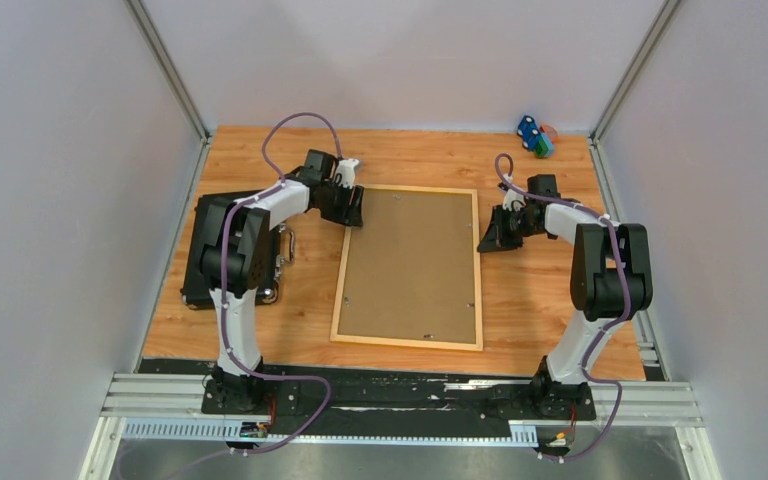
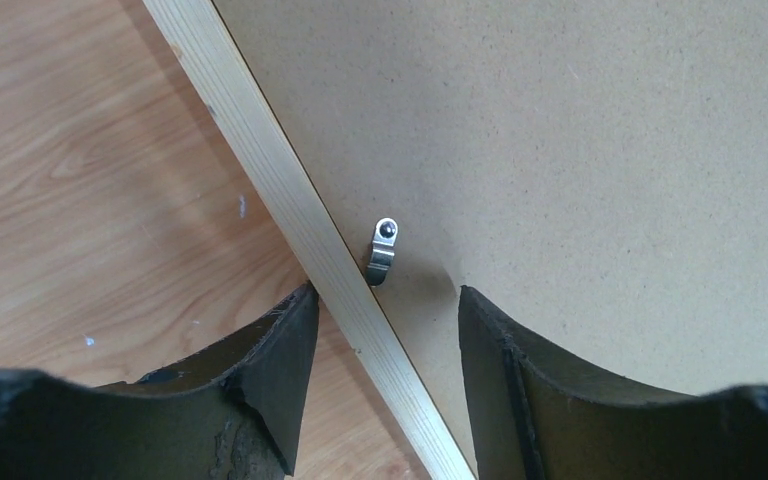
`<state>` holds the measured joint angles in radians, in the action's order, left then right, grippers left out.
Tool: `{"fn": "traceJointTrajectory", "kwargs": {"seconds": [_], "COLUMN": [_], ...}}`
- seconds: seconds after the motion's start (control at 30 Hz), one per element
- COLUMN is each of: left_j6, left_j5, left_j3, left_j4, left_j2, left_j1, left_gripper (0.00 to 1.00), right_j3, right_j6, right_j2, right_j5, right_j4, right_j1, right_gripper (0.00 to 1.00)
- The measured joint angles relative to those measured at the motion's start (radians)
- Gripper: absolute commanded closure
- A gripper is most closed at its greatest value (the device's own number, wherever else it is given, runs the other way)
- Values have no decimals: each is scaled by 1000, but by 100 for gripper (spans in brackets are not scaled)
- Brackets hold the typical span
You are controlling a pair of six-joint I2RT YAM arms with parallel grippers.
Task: Put the photo into the frame
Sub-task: Install the photo frame at the center of the board.
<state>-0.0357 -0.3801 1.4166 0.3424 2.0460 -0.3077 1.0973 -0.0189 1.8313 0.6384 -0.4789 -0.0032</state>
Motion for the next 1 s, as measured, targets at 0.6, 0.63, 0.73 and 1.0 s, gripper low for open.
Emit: {"fn": "traceJointTrajectory", "kwargs": {"seconds": [0.6, 0.63, 0.73, 1.0], "left_j6": [-36, -39, -48, -92], "left_j5": [76, 78, 86, 98], "left_j3": [52, 58, 73, 98], "left_j4": [80, 81, 83, 97], "left_j2": [6, 10, 25, 44], "left_j1": [2, 2, 2, 5], "left_gripper": [63, 64, 66, 82], "right_j3": [0, 0, 0, 0], "right_j6": [-2, -1, -1, -1], "right_j2": [0, 0, 1, 3], "right_j5": [3, 4, 5, 11], "right_j4": [0, 0, 0, 0], "right_j1": [0, 0, 0, 1], "right_gripper": [96, 96, 96, 96]}}
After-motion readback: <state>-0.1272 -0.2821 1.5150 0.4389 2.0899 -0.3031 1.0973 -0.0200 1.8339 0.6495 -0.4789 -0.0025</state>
